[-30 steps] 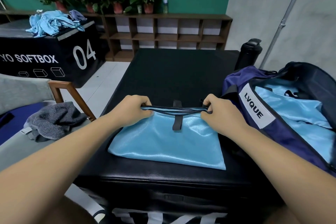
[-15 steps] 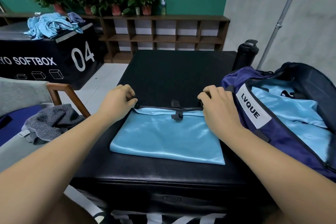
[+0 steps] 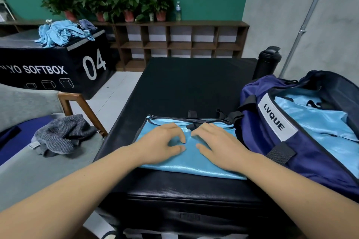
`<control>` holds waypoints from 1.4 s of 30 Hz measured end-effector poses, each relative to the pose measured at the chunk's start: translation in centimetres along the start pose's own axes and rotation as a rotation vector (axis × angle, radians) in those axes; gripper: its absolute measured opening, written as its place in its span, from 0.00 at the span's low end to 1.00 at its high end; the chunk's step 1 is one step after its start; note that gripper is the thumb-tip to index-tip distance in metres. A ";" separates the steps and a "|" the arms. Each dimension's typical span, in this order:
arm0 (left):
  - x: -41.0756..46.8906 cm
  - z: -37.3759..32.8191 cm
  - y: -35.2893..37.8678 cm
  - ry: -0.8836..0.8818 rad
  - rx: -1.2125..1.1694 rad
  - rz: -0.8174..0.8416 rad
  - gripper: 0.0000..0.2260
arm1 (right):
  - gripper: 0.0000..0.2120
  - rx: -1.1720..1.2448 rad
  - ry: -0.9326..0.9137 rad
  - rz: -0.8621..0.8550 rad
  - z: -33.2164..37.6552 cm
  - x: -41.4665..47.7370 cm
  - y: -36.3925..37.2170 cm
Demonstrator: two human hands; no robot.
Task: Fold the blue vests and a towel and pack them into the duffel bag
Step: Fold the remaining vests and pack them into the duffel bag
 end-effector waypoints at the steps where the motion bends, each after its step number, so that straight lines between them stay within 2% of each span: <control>1: 0.1 -0.1 0.3 0.002 -0.019 0.010 0.08 | 0.18 0.024 0.012 0.011 -0.2 0.1 0.2; 9: 0.6 1.0 0.2 -0.104 0.056 0.060 0.25 | 0.33 0.078 0.188 0.038 -2.5 0.1 0.7; 13: 0.4 3.1 -1.1 -0.204 0.121 0.072 0.30 | 0.35 0.053 0.249 0.030 -2.9 0.1 0.4; 18: -0.1 6.4 -3.5 -0.350 0.216 0.044 0.33 | 0.35 0.077 0.240 0.012 -2.8 0.0 -0.1; 22: -0.9 8.0 -6.0 -0.474 0.122 -0.082 0.32 | 0.31 0.137 0.238 -0.087 -2.4 -0.1 -1.6; 25: -1.8 9.0 -7.3 -0.593 0.138 -0.144 0.26 | 0.22 0.107 0.221 -0.127 -2.3 -0.2 -2.4; 27: -2.6 9.5 -7.3 -0.685 0.170 -0.098 0.21 | 0.15 0.085 0.213 -0.107 -2.4 -0.3 -2.2; 30: -3.4 9.7 -6.8 -0.758 0.206 0.020 0.19 | 0.10 0.075 0.202 -0.085 -2.5 -0.5 -1.9; 33: -3.5 9.7 -6.5 -0.772 0.176 0.038 0.18 | 0.09 0.080 0.193 -0.082 -2.4 -0.6 -1.7; 36: -3.6 9.9 -6.5 -0.809 0.045 -0.001 0.15 | 0.09 0.090 0.191 -0.076 -2.3 -0.6 -1.6; 42: -5.1 11.0 -9.3 -0.882 -0.195 -0.202 0.12 | 0.09 0.136 0.154 -0.104 -1.5 -0.6 -2.1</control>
Point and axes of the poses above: each hand's wrist, its own x-axis towards the middle knuckle, its own y-axis out of the palm, z = x × y, the point moved 8 cm from there along x, towards the middle knuckle, and after that the axes turned 6 degrees about -z, right-handed, at the moved point
